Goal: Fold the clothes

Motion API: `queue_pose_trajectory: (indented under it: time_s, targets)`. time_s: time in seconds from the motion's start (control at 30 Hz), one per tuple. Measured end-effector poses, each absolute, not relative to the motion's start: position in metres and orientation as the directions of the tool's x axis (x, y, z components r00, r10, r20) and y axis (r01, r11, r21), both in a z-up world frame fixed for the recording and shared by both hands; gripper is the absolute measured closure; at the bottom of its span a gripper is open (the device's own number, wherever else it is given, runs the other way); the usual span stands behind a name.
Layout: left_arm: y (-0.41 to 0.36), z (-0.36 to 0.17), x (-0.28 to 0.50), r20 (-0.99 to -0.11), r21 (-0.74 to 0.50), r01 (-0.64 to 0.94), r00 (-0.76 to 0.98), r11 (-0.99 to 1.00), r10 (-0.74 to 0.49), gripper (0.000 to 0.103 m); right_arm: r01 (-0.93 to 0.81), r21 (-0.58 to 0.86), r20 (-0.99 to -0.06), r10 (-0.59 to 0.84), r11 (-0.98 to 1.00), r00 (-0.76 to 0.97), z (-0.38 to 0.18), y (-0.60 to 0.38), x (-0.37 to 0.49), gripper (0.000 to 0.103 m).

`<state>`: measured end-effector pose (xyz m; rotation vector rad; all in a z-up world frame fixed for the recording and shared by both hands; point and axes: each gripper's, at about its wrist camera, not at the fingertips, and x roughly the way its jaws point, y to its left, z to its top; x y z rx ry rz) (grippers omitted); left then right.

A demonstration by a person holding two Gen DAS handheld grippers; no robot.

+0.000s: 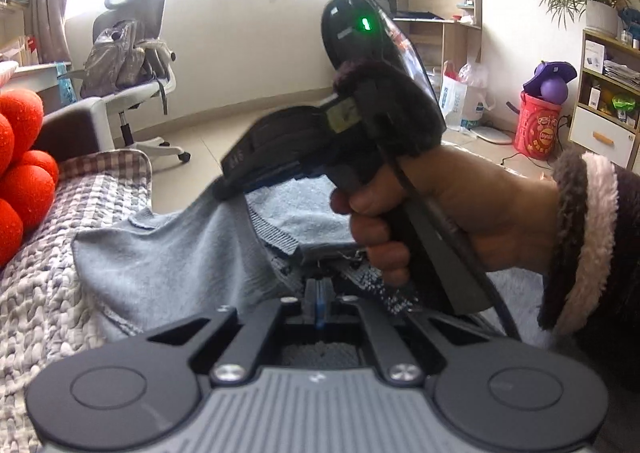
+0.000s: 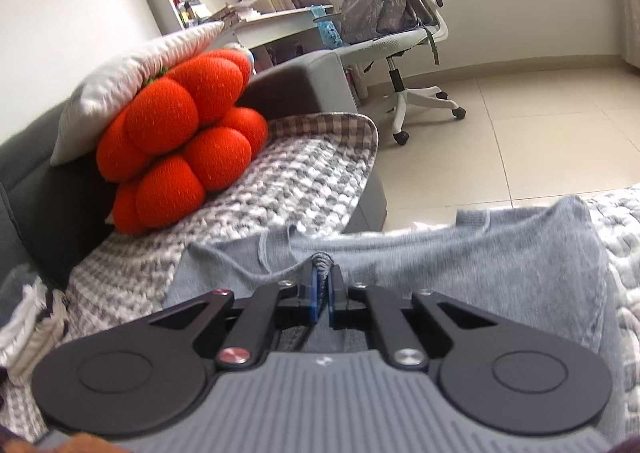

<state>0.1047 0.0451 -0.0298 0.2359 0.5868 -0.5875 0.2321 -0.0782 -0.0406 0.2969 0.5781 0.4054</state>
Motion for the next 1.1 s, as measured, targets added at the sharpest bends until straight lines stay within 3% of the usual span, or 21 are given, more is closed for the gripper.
queue_pose_trajectory:
  time_s: [0.13, 0.37, 0.73, 1.0, 1.07, 1.1]
  targets:
    - [0.05, -0.039, 0.119, -0.613, -0.042, 0.571, 0.633, 0.82, -0.473, 0.103, -0.256, 0.354, -0.503, 0.414, 0.9, 0.759, -0.046, -0.076, 0.243, 0.098]
    - [0.095, -0.028, 0.128, -0.572, -0.219, 0.504, 0.627, 0.836, -0.528, 0.1, -0.234, 0.349, -0.537, 0.399, 0.907, 0.743, -0.058, -0.075, 0.246, 0.098]
    - [0.162, -0.032, 0.205, -0.592, -0.217, 0.202, 0.751, 0.955, -0.293, 0.075, -0.252, 0.333, -0.543, 0.403, 0.909, 0.736, -0.053, -0.074, 0.248, 0.098]
    - [0.195, -0.054, 0.257, -0.547, -0.45, 0.107, 0.751, 0.886, -0.369, 0.077, -0.266, 0.373, -0.528, 0.439, 0.889, 0.727, -0.049, -0.082, 0.249, 0.098]
    - [0.194, -0.063, 0.265, -0.54, -0.491, 0.102, 0.744, 0.865, -0.394, 0.097, -0.27, 0.368, -0.526, 0.439, 0.89, 0.728, -0.048, -0.082, 0.25, 0.098]
    - [0.194, -0.065, 0.265, -0.529, -0.504, 0.096, 0.751, 0.859, -0.394, 0.097, -0.267, 0.361, -0.529, 0.432, 0.893, 0.73, -0.049, -0.081, 0.251, 0.098]
